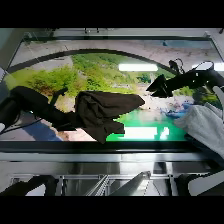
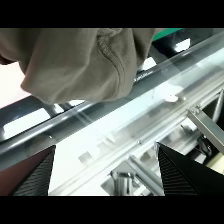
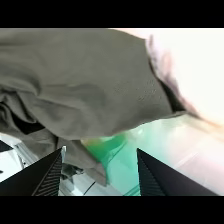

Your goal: Fold the shirts.

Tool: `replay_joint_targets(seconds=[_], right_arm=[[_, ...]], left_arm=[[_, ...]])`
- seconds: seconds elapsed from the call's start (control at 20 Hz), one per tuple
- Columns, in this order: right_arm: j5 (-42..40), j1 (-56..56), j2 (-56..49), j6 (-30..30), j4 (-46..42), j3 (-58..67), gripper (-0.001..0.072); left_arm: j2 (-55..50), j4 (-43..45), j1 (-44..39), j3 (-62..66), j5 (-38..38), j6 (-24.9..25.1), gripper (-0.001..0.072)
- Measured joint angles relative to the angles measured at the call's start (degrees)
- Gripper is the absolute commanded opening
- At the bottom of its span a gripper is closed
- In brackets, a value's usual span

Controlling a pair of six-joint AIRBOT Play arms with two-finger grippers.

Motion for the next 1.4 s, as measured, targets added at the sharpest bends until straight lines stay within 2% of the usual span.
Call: replay_joint_targets(seconds=[0.3,0.35,0.4,0.55,0.6,0.65,0.7,0.75,0.8,0.85,1.0,1.1,1.3,1.4], right_arm=[[-3.2,0.5,-4.7,-0.2,-0.2,0.0,0.0508],[-3.8,0.6,-5.2,-0.2,-0.6,0.0,0.0508],[-4.2,0.8,-5.5,-0.2,-1.2,0.0,0.0507],[-4.9,2.1,-6.6,0.0,-3.0,0.0,0.0506],[-5.1,2.9,-7.0,0.0,-3.4,0.0,0.0505],[-5.0,3.7,-7.3,0.0,-3.4,0.0,0.0496],[-5.0,4.8,-7.6,-0.1,-3.3,0.0,0.0304],[-5.2,5.7,-7.8,-0.6,-3.7,0.0,0.0112],[-5.3,6.6,-8.0,-1.7,-2.8,-0.1,0.0048],[-5.2,7.3,-8.0,-3.0,-0.3,0.0,0.0017],[-4.1,8.1,-6.4,-8.6,11.4,-0.1,0.0016],[-2.3,7.8,-2.5,-13.2,20.8,0.0,0.0016],[0.3,5.2,15.1,-22.3,32.9,0.2,0.0016],[-2.9,3.1,28.3,-26.5,34.8,0.2,0.0016]], left_arm=[[-7.9,-2.4,-7.2,-2.0,-11.1,-1.5,0.0689],[-10.0,-2.8,-8.1,-1.0,-12.2,-1.6,0.0589],[-11.9,-3.0,-9.0,0.2,-12.9,-1.7,0.0537],[-16.7,-3.4,-11.3,4.6,-13.5,-1.7,0.0534],[-17.7,-3.5,-11.8,5.9,-13.4,-1.7,0.04],[-18.4,-3.7,-12.1,7.0,-13.4,-1.7,0.0229],[-19.0,-3.7,-12.3,7.8,-13.2,-1.6,0.0061],[-19.3,-3.7,-12.3,8.4,-13.0,-1.6,0.0021],[-19.5,-3.7,-12.0,8.8,-12.7,-1.5,0.0021],[-19.4,-3.7,-11.7,9.1,-12.4,-1.5,0.0021],[-16.0,-5.6,-9.7,9.6,-10.3,0.6,0.0021],[-10.8,-10.5,-6.4,10.3,-6.8,3.7,0.0021],[3.8,-20.9,3.9,19.0,2.1,7.5,0.0023],[12.0,-23.6,10.7,27.2,4.1,8.3,0.0023]])
